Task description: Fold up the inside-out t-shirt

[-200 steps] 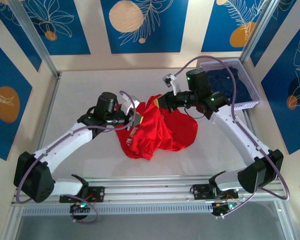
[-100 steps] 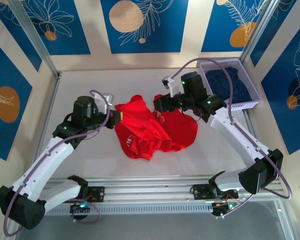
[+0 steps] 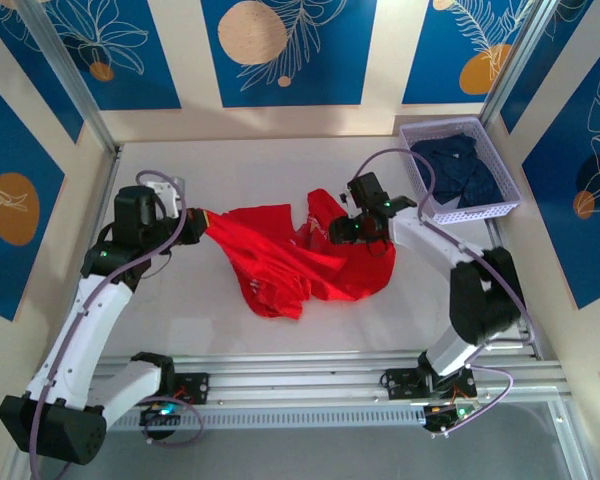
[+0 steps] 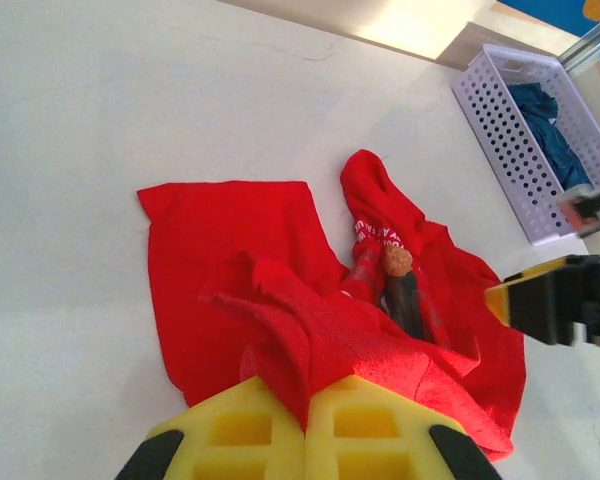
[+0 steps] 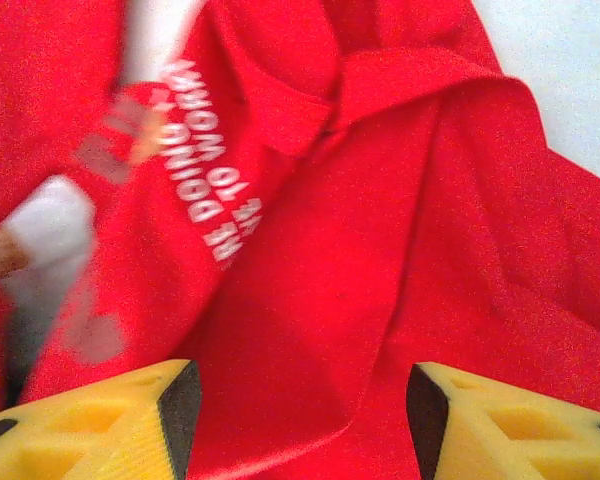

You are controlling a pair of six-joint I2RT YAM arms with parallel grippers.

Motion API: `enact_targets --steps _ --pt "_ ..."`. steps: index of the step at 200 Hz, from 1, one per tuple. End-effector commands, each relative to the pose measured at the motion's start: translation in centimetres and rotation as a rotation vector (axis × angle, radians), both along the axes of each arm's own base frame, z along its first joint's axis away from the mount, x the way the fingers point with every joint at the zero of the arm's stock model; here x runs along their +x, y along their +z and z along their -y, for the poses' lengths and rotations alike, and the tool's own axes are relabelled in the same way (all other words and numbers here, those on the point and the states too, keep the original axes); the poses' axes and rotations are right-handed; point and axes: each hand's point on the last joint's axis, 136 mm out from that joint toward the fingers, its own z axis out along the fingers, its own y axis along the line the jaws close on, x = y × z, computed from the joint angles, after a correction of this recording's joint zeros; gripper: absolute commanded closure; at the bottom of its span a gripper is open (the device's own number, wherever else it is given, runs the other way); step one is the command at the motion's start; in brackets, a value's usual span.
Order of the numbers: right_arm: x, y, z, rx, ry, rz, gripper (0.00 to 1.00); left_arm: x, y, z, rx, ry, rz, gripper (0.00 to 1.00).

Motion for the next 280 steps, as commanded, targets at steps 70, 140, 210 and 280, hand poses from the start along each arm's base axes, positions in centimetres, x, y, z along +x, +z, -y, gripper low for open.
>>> enact_targets --steps 70,140,210,280 --pt "8.4 -4.0 -0.3 -0.195 0.032 0.046 0.39 0.2 1.0 -0.6 0.003 0.013 0.024 1.00" --pt "11.3 -1.3 1.8 -0.228 -0.004 0.116 0.98 1.4 3.1 -3.1 0.057 0.123 0.079 1.00" --pt "10.0 18.0 8.0 0.087 -0.189 0.484 1.00 5.6 13.8 -7.8 0.032 0.271 0.262 1.00" --pt "4.3 16.7 9.9 0.337 -0.323 0.458 1.00 6.0 13.3 -8.8 -0.010 0.209 0.217 1.00"
